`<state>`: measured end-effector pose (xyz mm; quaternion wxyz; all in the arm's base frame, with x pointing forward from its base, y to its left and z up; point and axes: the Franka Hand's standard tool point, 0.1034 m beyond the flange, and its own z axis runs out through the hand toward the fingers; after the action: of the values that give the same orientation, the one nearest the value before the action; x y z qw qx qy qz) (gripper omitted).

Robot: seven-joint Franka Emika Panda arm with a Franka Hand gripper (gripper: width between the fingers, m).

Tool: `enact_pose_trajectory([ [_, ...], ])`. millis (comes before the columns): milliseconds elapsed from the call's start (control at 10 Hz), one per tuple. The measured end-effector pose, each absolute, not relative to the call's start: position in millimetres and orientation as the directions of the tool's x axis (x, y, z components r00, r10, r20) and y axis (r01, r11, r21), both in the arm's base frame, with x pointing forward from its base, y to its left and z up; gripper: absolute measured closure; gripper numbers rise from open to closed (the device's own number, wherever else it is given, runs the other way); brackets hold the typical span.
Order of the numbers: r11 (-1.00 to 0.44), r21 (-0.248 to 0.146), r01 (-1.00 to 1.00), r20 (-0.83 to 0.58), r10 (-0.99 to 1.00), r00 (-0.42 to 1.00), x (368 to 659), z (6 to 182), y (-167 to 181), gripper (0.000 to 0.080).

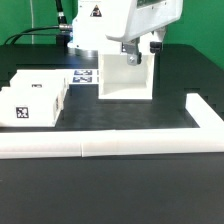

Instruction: Assemble drawer

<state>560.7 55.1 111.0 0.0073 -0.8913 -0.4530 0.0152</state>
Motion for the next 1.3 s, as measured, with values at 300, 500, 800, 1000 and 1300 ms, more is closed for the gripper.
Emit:
enact_pose_trajectory([
  [300, -0.589, -0.027, 0.807, -0.021, 0.808, 0.589, 561, 111.0, 55, 0.0150],
  [500, -0.589, -0.027, 0.807, -0.021, 0.808, 0.589, 561, 110.7, 55, 0.0150],
  [800, -0.767, 0.020, 0.642, 0.022, 0.642, 0.766, 528, 120.9, 62, 0.0150],
  [1000, -0.851, 0.020, 0.525, 0.009, 0.526, 0.851, 504, 132.5, 72, 0.0150],
  [1300, -0.854, 0.020, 0.519, 0.008, 0.520, 0.854, 498, 133.5, 73, 0.0150],
])
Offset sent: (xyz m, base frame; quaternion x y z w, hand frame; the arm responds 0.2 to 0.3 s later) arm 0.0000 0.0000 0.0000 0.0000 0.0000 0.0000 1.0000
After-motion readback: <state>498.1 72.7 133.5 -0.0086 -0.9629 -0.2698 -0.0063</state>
